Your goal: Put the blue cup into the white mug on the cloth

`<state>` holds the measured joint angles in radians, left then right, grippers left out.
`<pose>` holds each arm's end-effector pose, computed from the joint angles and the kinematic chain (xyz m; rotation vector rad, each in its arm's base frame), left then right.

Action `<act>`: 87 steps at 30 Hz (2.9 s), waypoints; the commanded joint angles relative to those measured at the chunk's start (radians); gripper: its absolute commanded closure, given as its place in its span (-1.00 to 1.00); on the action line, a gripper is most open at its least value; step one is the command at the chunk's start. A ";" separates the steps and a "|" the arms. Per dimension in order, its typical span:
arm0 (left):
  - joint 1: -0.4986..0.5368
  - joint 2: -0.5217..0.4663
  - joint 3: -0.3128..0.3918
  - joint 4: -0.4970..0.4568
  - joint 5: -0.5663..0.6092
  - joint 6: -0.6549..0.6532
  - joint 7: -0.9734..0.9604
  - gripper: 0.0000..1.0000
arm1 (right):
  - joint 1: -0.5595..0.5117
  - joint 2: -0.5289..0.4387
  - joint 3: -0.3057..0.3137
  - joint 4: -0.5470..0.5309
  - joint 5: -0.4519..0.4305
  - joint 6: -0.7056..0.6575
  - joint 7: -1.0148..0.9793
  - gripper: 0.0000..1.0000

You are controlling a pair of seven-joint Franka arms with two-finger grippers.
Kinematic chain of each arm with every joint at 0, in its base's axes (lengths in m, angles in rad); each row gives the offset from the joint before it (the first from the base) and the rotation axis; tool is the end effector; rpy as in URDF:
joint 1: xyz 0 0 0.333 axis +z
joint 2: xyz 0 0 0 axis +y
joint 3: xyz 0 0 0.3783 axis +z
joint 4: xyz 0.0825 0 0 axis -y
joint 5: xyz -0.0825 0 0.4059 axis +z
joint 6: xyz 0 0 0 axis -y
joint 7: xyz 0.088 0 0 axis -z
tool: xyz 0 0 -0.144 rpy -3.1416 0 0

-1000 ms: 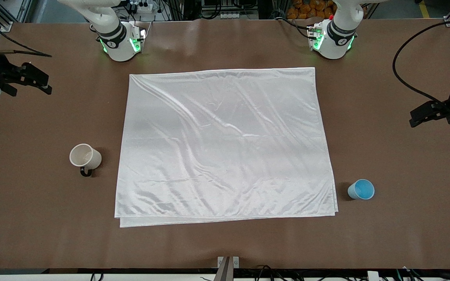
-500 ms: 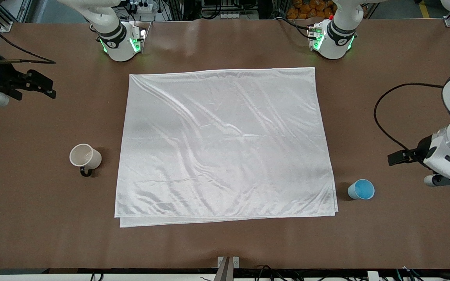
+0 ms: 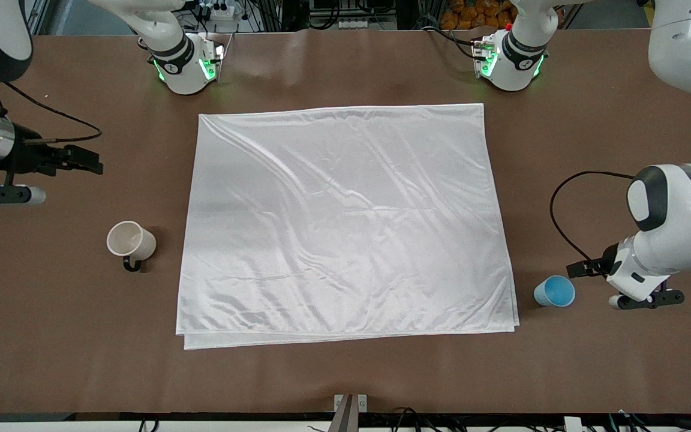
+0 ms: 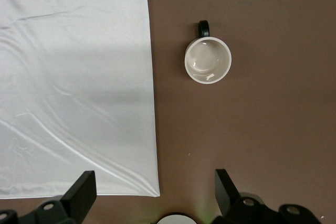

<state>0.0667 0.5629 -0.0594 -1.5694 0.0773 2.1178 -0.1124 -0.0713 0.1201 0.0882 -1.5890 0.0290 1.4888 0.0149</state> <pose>0.7450 0.0177 0.3180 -3.1039 -0.1366 0.0177 0.5948 0.0116 0.5651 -3.0867 -0.0027 0.3416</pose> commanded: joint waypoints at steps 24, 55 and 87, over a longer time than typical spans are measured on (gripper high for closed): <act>0.007 0.157 -0.002 0.037 0.048 0.194 0.011 -0.52 | -0.030 0.308 0.004 0.017 -0.127 0.292 -0.073 -1.00; -0.018 -0.012 -0.068 0.035 0.055 0.122 -0.004 1.00 | -0.094 0.477 0.007 0.012 -0.126 0.545 -0.133 -1.00; -0.041 -0.158 -0.364 0.077 0.013 -0.045 -0.009 1.00 | -0.094 0.546 0.007 0.000 -0.124 0.573 -0.133 0.23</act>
<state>0.0215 0.4165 -0.3925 -1.4954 0.1063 2.0953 -0.1180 -0.1517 0.6605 0.0814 -1.5929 -0.0867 2.0598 -0.1114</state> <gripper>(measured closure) 0.960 0.123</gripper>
